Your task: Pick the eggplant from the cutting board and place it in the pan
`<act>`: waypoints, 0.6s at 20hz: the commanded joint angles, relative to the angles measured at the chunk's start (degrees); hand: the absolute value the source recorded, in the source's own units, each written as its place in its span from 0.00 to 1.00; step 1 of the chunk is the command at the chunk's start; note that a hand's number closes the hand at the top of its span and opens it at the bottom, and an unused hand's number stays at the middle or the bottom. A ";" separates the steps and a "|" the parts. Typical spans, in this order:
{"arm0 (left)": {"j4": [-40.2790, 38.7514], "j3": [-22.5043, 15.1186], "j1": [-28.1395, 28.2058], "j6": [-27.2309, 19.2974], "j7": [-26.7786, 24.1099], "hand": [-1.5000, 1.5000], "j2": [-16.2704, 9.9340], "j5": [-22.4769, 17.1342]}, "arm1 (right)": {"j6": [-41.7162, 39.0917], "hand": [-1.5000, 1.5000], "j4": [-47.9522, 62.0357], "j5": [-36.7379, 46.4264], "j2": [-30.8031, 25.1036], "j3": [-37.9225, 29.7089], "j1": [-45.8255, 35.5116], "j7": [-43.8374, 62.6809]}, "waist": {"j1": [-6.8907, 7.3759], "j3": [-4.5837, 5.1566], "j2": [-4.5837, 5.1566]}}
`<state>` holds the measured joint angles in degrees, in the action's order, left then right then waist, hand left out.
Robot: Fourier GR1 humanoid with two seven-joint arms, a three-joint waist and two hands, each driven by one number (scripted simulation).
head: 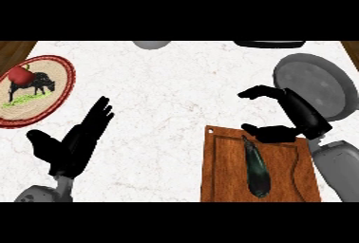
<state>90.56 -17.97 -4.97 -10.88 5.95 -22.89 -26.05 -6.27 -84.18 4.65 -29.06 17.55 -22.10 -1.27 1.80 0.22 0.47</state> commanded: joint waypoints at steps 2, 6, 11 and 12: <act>-4.23 -1.25 -3.04 3.78 0.78 0.50 3.17 -1.51 | 4.53 0.00 7.87 8.23 4.31 2.14 -3.60 -13.79 | -0.99 -0.26 0.01; -3.14 -1.59 -4.04 1.66 3.01 0.50 4.10 -0.85 | -9.41 0.00 3.32 12.89 -2.42 11.52 -8.45 -0.01 | -0.98 -0.06 -0.42; -4.21 -2.43 -2.10 2.44 1.38 0.50 4.18 -0.12 | -20.32 0.00 1.30 23.77 -6.31 23.36 -13.65 12.63 | -0.63 0.25 -0.93; -3.30 -1.63 -3.99 2.61 2.42 0.50 4.10 -0.90 | -22.43 0.00 2.57 25.82 -6.22 25.15 -15.76 14.26 | -0.04 0.18 -0.72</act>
<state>87.27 -19.98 -7.21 -8.63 7.47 -18.82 -26.64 -21.08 -81.59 23.53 -33.15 35.17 -33.44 6.14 1.38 0.32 -0.18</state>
